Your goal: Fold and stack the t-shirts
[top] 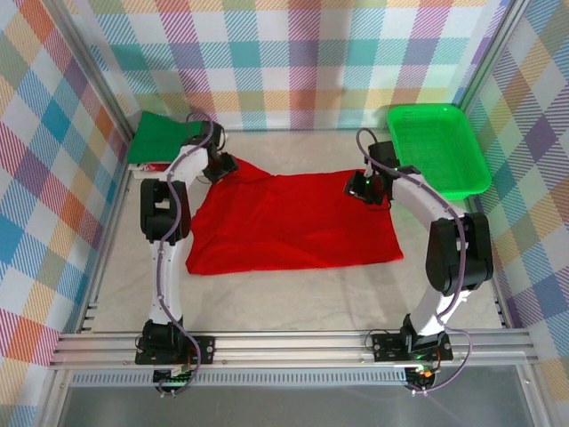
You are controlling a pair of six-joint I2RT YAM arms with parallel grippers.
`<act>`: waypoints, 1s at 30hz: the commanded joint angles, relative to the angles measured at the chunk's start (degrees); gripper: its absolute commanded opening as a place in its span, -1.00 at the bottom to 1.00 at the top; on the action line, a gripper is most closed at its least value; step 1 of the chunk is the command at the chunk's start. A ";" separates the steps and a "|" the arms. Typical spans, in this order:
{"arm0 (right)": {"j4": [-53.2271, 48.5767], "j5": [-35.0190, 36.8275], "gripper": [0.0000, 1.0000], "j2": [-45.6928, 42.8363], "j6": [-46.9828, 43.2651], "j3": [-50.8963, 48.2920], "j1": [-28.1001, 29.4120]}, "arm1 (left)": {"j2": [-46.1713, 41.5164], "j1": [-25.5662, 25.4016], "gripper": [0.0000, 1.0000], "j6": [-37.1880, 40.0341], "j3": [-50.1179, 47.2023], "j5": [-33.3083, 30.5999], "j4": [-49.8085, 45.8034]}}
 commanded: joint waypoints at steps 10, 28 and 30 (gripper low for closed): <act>0.39 -1.80 -0.36 0.70 -0.91 1.10 0.04 | 6.54 -0.01 -0.54 -1.03 11.35 1.27 -0.55; -2.38 2.18 -0.32 4.41 -3.97 6.69 -0.01 | 1.86 -0.54 -1.00 -4.36 17.64 3.68 0.84; -2.72 2.45 -0.32 5.60 -4.39 8.00 -0.03 | 1.13 -0.60 -1.00 -4.84 17.56 3.85 0.42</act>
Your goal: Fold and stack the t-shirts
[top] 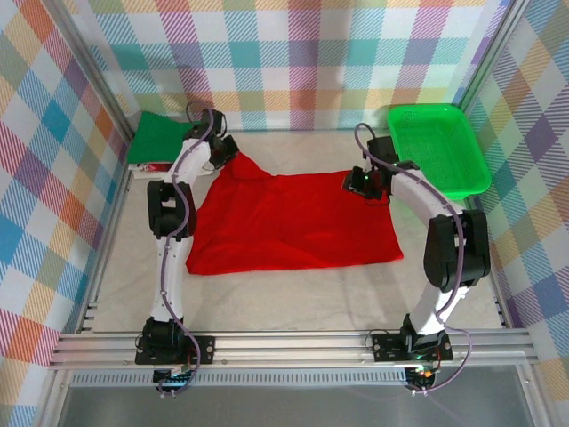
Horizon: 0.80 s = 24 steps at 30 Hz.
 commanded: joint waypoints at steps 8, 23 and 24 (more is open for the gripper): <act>-5.26 6.91 -0.23 9.50 -2.37 10.17 -0.52 | -8.33 -1.30 -1.00 -2.28 1.37 3.62 -0.27; -14.39 13.51 0.16 25.78 -1.01 29.59 -5.40 | -30.67 -3.48 -1.00 -1.05 -24.37 -0.28 6.81; -15.02 13.16 0.16 26.68 -0.76 30.84 -5.76 | -31.63 -3.67 -1.00 -0.94 -25.80 -0.36 7.03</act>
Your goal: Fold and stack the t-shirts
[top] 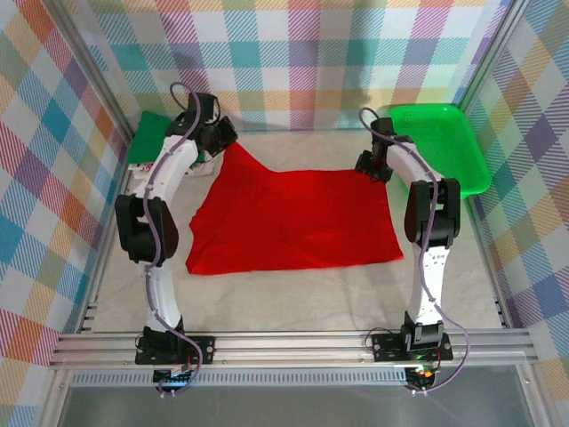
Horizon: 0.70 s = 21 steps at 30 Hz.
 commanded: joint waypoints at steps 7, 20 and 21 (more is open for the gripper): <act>-4.92 -0.22 0.18 6.46 1.57 8.24 -0.39 | -7.34 -0.79 -1.00 0.87 -9.76 -1.98 2.72; -11.36 0.41 0.26 14.42 5.70 21.23 -0.63 | -16.17 -1.39 -1.00 1.12 -17.99 -2.00 4.40; -12.09 0.40 0.26 15.36 5.75 22.51 -0.58 | -16.80 -1.48 -1.00 1.02 -18.41 -1.96 4.48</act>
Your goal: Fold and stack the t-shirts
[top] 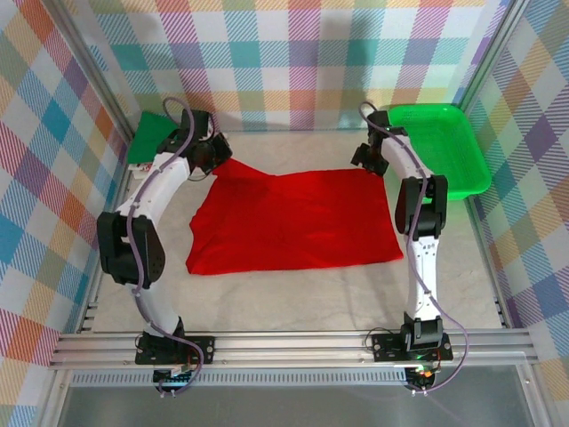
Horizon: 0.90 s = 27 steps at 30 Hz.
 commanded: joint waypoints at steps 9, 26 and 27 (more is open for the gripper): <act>-7.65 1.07 0.23 7.40 1.49 8.78 -0.39 | -6.04 -1.30 -1.00 1.08 -3.54 -0.50 1.36; -12.04 2.49 -0.27 16.45 -0.80 22.24 -0.35 | -5.23 -1.56 -1.00 2.49 -5.27 -0.94 1.01; -12.43 2.78 -0.34 16.68 -0.90 22.68 -0.35 | -5.04 -1.56 -1.00 2.51 -5.23 -1.09 1.03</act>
